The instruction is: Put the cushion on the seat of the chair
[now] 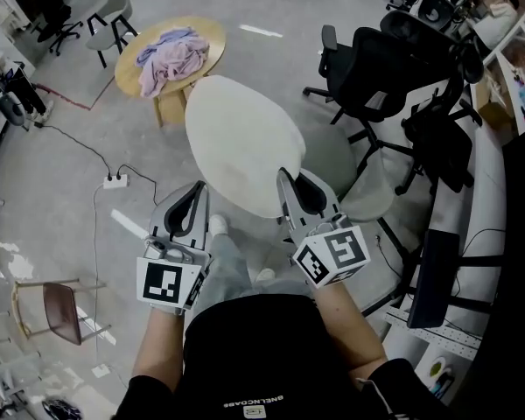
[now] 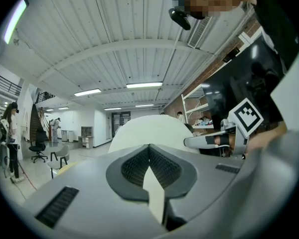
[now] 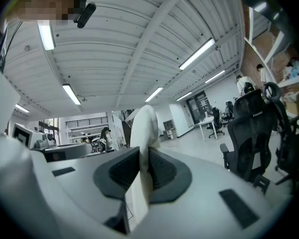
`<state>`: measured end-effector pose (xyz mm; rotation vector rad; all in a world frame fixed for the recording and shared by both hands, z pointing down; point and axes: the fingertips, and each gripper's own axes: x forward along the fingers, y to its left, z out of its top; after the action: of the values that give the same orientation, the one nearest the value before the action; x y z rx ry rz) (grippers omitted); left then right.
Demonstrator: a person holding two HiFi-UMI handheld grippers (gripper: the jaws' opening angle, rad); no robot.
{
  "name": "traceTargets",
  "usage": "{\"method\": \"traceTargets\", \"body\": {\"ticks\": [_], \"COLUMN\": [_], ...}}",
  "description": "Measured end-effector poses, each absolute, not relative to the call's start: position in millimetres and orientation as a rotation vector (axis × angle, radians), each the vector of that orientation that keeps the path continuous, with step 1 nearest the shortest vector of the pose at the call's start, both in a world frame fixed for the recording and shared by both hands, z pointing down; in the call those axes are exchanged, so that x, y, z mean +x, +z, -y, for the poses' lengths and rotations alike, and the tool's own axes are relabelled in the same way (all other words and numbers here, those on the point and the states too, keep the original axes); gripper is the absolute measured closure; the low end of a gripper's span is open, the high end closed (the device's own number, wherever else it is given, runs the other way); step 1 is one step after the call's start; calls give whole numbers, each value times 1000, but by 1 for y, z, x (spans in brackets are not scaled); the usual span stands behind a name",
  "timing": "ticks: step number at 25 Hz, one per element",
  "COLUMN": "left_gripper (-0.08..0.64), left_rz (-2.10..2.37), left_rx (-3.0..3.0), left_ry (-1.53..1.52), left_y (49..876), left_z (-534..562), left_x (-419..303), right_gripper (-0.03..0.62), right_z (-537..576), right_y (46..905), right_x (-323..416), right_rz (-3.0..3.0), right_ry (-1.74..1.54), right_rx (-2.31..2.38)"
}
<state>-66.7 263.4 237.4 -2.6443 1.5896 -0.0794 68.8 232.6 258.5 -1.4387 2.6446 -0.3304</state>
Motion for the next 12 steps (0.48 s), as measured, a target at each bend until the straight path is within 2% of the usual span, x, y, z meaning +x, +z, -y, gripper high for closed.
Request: {"method": "traceTargets", "body": {"ticks": [12], "left_gripper": [549], "left_rz": [-1597], "left_rx": [-2651], "left_ry": [-93], "left_y": [250], "left_z": [-187], "left_x": [-98], "right_gripper": [545], "right_z": [-156], "right_y": [269], "right_x": [44], "right_rz": [-2650], "right_ry": [-345], "right_rx": [-1484]}}
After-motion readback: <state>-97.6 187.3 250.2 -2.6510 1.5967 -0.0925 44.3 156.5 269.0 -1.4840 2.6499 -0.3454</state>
